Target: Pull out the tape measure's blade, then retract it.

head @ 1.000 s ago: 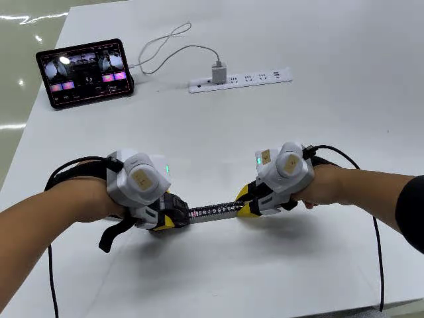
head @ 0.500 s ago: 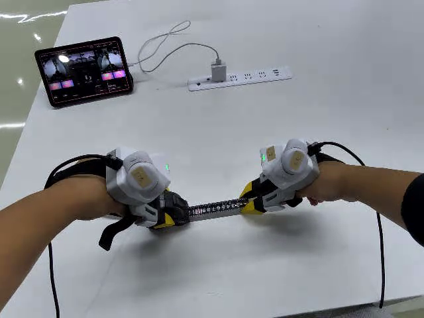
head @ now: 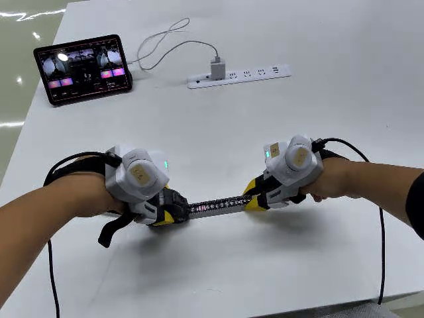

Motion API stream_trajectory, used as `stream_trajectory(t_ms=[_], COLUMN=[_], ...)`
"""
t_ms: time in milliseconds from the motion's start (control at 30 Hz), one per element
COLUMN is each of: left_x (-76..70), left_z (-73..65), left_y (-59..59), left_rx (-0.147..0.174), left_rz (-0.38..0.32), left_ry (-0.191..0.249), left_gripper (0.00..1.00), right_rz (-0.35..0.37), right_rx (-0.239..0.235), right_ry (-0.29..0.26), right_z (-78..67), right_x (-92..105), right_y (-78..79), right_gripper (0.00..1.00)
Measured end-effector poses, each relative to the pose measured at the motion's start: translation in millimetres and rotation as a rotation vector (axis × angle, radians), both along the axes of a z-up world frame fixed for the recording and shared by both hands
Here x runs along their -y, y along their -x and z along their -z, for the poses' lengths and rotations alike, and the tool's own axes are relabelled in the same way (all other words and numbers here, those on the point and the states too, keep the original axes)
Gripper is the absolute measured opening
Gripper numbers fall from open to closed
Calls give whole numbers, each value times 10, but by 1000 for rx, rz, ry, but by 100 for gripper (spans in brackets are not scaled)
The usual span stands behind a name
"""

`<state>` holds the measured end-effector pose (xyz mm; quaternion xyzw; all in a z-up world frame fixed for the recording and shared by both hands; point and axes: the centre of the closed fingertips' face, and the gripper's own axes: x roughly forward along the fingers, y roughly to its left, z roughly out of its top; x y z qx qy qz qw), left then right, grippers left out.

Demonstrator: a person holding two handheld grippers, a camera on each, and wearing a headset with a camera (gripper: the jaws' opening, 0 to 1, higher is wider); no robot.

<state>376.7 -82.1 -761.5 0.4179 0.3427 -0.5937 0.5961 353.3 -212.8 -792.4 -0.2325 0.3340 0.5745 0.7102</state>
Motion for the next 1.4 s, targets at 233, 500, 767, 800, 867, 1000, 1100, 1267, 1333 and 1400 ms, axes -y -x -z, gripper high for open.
stream_trajectory(t_ms=[233,500,767,800,867,1000,1100,1267,1333,1400], left_x=[0,0,3,2,2,1,2,1,1,0], left_z=[-1,2,4,4,2,-2,-3,-6,-4,-2], left_y=[-2,-4,5,5,10,12,12,12,9,7], left_rx=[1,1,0,0,0,0,1,1,2,2], left_rz=[-2,-4,-3,-4,-4,-4,-4,-4,-4,-4], left_ry=[2,3,3,3,3,4,4,4,4,4], left_gripper=[30,30,30,30,30,30,30,30,30,30], right_rz=[5,7,8,9,10,10,12,15,15,17], right_rx=[0,0,1,0,1,1,0,-1,-1,-1], right_ry=[2,5,8,9,8,11,12,14,14,15], right_z=[-6,-3,6,9,12,16,14,7,2,-2], right_x=[39,86,126,132,126,137,149,164,174,186], right_y=[0,0,4,3,5,10,17,29,35,40], right_gripper=[9,9,9,9,9,9,9,9,9,9])
